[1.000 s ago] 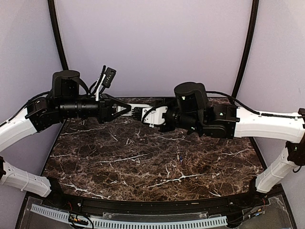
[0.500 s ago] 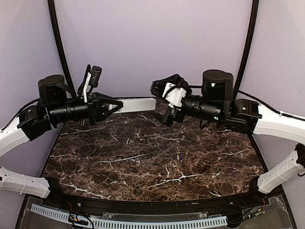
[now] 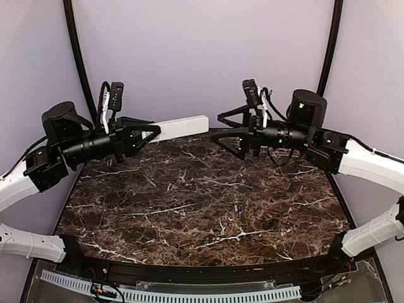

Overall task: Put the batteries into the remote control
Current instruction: Pass from the left arm to the right, then pass from the right arm to the left

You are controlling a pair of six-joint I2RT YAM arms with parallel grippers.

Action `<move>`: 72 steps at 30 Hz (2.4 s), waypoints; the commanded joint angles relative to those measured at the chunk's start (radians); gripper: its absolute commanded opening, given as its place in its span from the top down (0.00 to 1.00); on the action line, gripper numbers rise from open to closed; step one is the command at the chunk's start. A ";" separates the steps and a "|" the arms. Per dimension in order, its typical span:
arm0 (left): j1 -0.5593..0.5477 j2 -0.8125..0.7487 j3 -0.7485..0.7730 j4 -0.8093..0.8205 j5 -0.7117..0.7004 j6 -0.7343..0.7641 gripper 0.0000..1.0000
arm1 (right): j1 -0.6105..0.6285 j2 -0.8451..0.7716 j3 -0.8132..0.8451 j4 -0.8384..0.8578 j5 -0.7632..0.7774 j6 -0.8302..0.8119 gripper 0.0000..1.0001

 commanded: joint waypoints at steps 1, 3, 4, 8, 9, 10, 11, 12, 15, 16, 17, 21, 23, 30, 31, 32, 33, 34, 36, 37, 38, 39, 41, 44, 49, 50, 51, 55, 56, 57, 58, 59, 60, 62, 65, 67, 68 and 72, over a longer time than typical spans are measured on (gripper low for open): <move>0.000 -0.010 -0.011 0.067 0.034 -0.009 0.95 | -0.003 0.074 0.049 0.049 -0.141 0.179 0.11; -0.001 -0.007 -0.011 0.067 0.041 -0.014 0.95 | -0.004 0.104 0.082 0.053 -0.163 0.190 0.14; 0.000 -0.007 -0.011 0.067 0.044 -0.018 0.95 | -0.004 0.118 0.093 0.062 -0.180 0.196 0.16; -0.003 -0.005 -0.015 0.070 0.051 -0.023 0.95 | -0.003 0.166 0.127 0.118 -0.248 0.225 0.26; -0.003 -0.005 -0.016 0.069 0.053 -0.024 0.95 | -0.003 0.178 0.138 0.125 -0.262 0.231 0.28; -0.004 -0.003 -0.016 0.067 0.055 -0.023 0.95 | -0.003 0.188 0.144 0.137 -0.274 0.236 0.30; -0.004 -0.003 -0.017 0.066 0.055 -0.021 0.95 | -0.003 0.198 0.150 0.147 -0.284 0.242 0.33; -0.006 -0.002 -0.018 0.066 0.055 -0.020 0.95 | -0.003 0.206 0.156 0.153 -0.292 0.247 0.37; -0.007 -0.001 -0.018 0.070 0.050 -0.016 0.95 | -0.003 0.234 0.180 0.142 -0.313 0.257 0.53; -0.008 0.000 -0.016 0.071 0.050 -0.015 0.95 | -0.003 0.242 0.183 0.143 -0.324 0.262 0.58; -0.008 0.001 -0.017 0.073 0.049 -0.013 0.95 | -0.003 0.247 0.185 0.147 -0.335 0.266 0.63; -0.009 0.006 -0.015 0.072 0.048 -0.008 0.95 | -0.003 0.257 0.198 0.146 -0.359 0.271 0.86; -0.008 0.006 -0.018 0.074 0.045 -0.006 0.95 | -0.003 0.259 0.201 0.136 -0.365 0.268 0.93; -0.009 0.003 -0.017 0.062 0.007 0.012 0.90 | -0.003 0.254 0.211 0.086 -0.367 0.262 1.00; -0.009 0.005 -0.016 0.052 -0.003 0.018 0.86 | -0.003 0.252 0.212 0.081 -0.366 0.263 1.00; -0.009 0.006 -0.015 0.047 -0.007 0.031 0.84 | -0.003 0.251 0.215 0.077 -0.365 0.265 1.00; -0.009 0.007 -0.013 0.039 -0.017 0.036 0.79 | -0.003 0.249 0.217 0.071 -0.362 0.268 1.00; -0.009 0.007 -0.013 0.033 -0.023 0.046 0.75 | -0.003 0.247 0.220 0.063 -0.358 0.271 1.00; -0.009 0.007 -0.012 0.031 -0.033 0.057 0.73 | -0.003 0.244 0.226 0.045 -0.351 0.273 1.00; -0.009 0.009 -0.013 0.030 -0.032 0.060 0.71 | -0.003 0.243 0.227 0.039 -0.347 0.275 1.00; -0.009 0.011 -0.012 0.028 -0.031 0.065 0.63 | -0.003 0.241 0.228 0.031 -0.342 0.277 1.00; -0.008 0.014 -0.009 0.024 -0.029 0.069 0.58 | -0.004 0.239 0.229 0.023 -0.336 0.277 1.00; -0.009 0.015 0.002 0.002 -0.029 0.096 0.45 | -0.004 0.237 0.236 -0.003 -0.316 0.277 1.00; -0.009 0.010 0.022 -0.059 -0.068 0.202 0.31 | -0.009 0.237 0.255 -0.072 -0.270 0.288 1.00; -0.010 -0.009 0.051 -0.155 -0.197 0.490 0.25 | -0.021 0.240 0.270 -0.149 -0.204 0.339 1.00; -0.013 -0.012 0.051 -0.162 -0.223 0.528 0.25 | -0.023 0.241 0.270 -0.153 -0.193 0.348 1.00; -0.016 -0.012 0.051 -0.172 -0.235 0.609 0.25 | -0.023 0.243 0.273 -0.176 -0.182 0.354 1.00; -0.063 -0.023 0.000 -0.151 -0.295 0.901 0.25 | -0.023 0.258 0.284 -0.222 -0.176 0.366 1.00; -0.078 -0.030 -0.018 -0.136 -0.288 0.962 0.25 | -0.023 0.260 0.285 -0.227 -0.175 0.368 1.00; -0.083 -0.044 -0.053 -0.098 -0.264 1.057 0.25 | -0.023 0.262 0.287 -0.231 -0.176 0.370 1.00; -0.086 -0.049 -0.066 -0.080 -0.251 1.085 0.25 | -0.023 0.262 0.288 -0.234 -0.176 0.371 1.00; -0.087 -0.050 -0.071 -0.042 -0.235 1.107 0.24 | -0.023 0.263 0.289 -0.239 -0.177 0.371 1.00; -0.087 -0.046 -0.066 -0.037 -0.233 1.107 0.24 | -0.023 0.265 0.289 -0.240 -0.180 0.371 1.00; -0.086 -0.012 -0.032 -0.048 -0.242 1.101 0.24 | -0.023 0.266 0.286 -0.236 -0.194 0.375 1.00; -0.087 0.051 0.003 -0.105 -0.240 1.102 0.24 | -0.023 0.275 0.285 -0.233 -0.210 0.386 1.00; -0.087 0.076 0.004 -0.097 -0.241 1.099 0.24 | -0.021 0.275 0.283 -0.229 -0.215 0.391 1.00; -0.087 0.084 0.006 -0.097 -0.243 1.096 0.24 | -0.020 0.272 0.279 -0.224 -0.217 0.393 1.00; -0.087 0.122 0.018 -0.103 -0.243 1.090 0.27 | -0.019 0.265 0.269 -0.213 -0.224 0.394 1.00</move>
